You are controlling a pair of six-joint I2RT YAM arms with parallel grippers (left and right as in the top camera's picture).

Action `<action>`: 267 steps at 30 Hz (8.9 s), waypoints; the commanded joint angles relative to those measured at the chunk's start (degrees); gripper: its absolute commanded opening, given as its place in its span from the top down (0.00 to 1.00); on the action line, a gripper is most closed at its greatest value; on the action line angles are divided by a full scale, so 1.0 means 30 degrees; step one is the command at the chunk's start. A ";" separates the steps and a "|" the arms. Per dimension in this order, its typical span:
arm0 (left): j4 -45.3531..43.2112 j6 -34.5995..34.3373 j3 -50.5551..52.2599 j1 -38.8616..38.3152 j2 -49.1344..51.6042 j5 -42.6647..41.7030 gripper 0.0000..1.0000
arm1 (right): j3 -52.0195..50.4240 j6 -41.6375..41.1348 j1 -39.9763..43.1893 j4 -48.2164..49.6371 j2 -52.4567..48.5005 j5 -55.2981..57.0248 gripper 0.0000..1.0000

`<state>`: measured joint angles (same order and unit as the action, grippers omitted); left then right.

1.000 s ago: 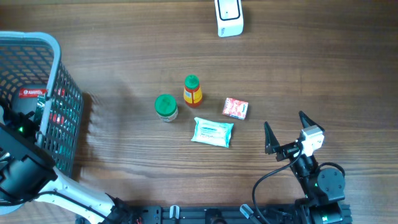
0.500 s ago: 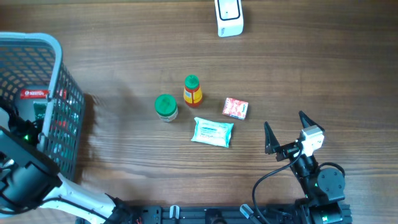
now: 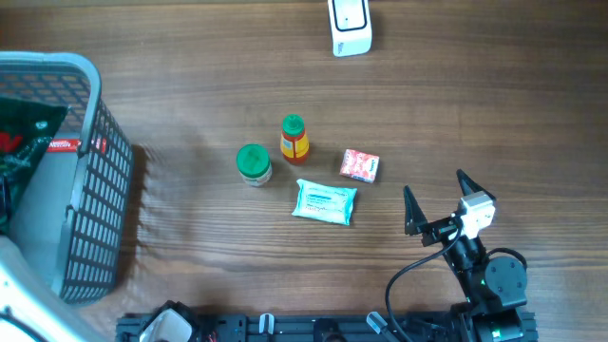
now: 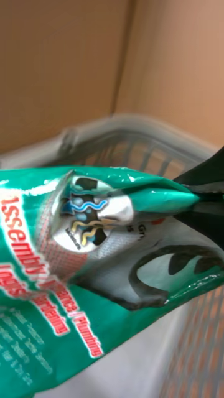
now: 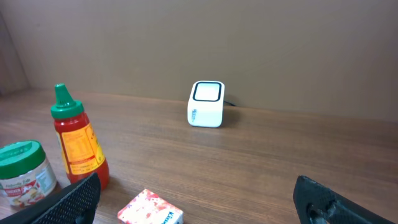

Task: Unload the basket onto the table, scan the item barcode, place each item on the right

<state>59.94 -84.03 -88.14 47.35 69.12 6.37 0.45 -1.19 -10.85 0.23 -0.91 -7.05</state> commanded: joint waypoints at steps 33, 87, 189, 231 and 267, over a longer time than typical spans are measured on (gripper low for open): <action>0.1953 2.5871 -0.0262 -1.9489 0.3752 -0.0109 0.96 | -0.0044 0.0029 -0.0073 0.0051 0.0029 -0.0138 0.00; -0.6207 2.5041 0.4656 -2.1755 0.2127 -0.0925 0.00 | -0.0036 0.0036 -0.0073 0.0051 0.0036 -0.0138 0.00; -0.1151 1.5956 0.3337 -1.7624 -0.3242 -0.4932 0.96 | -0.0036 0.0036 -0.0073 0.0051 0.0029 -0.0138 0.00; -1.6065 1.9977 0.4597 -3.1693 1.4462 -0.5034 0.91 | -0.0044 0.0029 -0.0073 0.0051 0.0029 -0.0138 0.00; 0.4058 2.2229 0.4597 -3.1030 -0.4393 0.8240 0.00 | -0.0044 0.0029 -0.0073 0.0051 0.0029 -0.0138 0.01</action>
<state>71.40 -16.67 -74.56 -46.00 56.03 30.20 0.38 -1.19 -10.85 0.23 -0.91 -7.07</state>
